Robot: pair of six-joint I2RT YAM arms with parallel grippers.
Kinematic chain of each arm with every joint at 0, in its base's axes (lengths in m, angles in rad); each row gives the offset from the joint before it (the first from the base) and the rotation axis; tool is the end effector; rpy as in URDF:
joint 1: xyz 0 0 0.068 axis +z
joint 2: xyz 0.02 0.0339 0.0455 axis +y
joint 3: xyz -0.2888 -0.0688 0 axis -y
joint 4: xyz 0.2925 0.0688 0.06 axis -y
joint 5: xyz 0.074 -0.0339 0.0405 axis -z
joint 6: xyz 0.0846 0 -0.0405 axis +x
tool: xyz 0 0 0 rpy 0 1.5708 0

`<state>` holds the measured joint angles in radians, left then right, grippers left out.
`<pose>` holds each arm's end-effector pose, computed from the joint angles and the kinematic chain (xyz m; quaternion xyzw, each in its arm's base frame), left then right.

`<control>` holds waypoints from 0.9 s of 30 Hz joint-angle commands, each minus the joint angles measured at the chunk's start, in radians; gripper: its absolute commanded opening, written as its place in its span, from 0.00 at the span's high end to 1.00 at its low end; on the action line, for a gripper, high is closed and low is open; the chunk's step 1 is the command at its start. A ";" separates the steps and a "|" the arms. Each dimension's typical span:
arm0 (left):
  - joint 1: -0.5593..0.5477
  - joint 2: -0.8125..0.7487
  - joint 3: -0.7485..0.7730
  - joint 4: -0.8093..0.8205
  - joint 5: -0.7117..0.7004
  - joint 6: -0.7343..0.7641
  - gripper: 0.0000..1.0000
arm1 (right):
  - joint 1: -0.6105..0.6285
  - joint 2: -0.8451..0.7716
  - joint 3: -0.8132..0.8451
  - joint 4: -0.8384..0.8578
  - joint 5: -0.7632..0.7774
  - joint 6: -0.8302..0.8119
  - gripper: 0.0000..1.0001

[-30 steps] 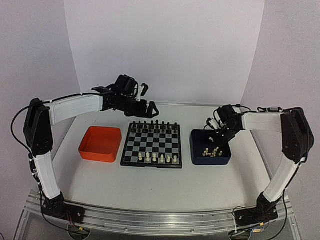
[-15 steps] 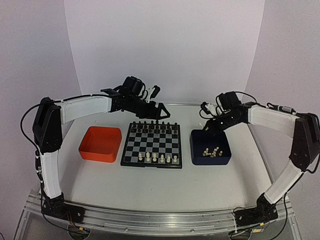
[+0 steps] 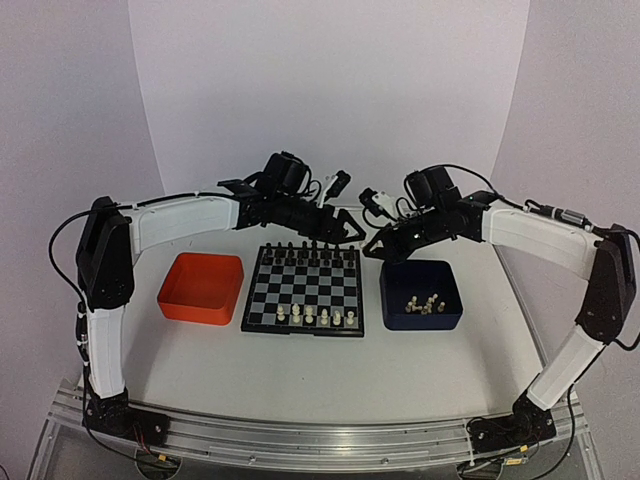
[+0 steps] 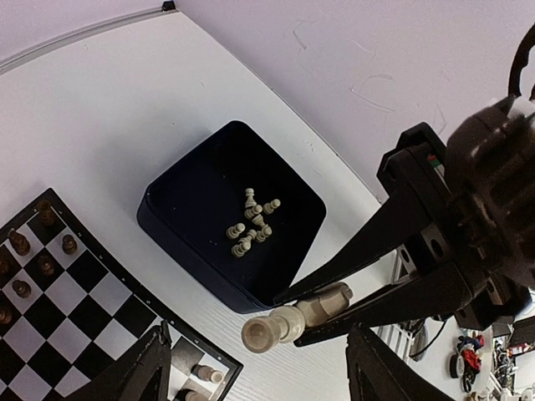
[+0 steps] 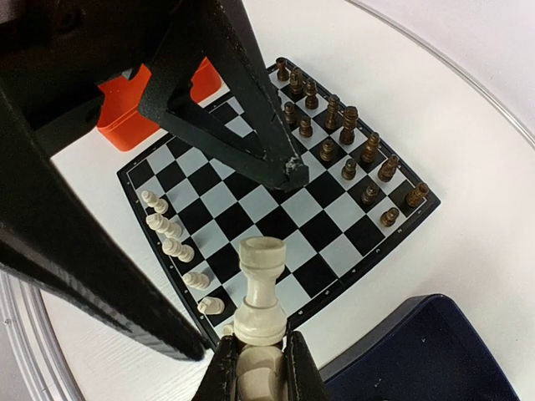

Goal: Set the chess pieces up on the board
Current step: Pick up the chess piece from the storage box.

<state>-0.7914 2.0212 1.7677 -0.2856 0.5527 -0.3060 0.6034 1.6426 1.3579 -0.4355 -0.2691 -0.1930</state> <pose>0.3685 -0.4361 0.2833 0.3318 0.7800 -0.4500 0.2811 0.3621 0.2768 0.2744 -0.4010 0.8106 0.2029 0.3754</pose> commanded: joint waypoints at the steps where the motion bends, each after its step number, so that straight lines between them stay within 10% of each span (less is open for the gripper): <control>1: 0.005 -0.037 -0.010 0.041 0.034 0.001 0.32 | 0.010 0.006 0.039 0.010 -0.024 -0.008 1.00; 27: 0.006 -0.043 -0.041 0.101 0.128 -0.050 0.70 | 0.031 -0.030 -0.005 0.098 0.010 -0.042 1.00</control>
<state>-0.7883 2.0210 1.7455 -0.2303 0.6605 -0.3506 0.6292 1.6428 1.3563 -0.3800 -0.2767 -0.2234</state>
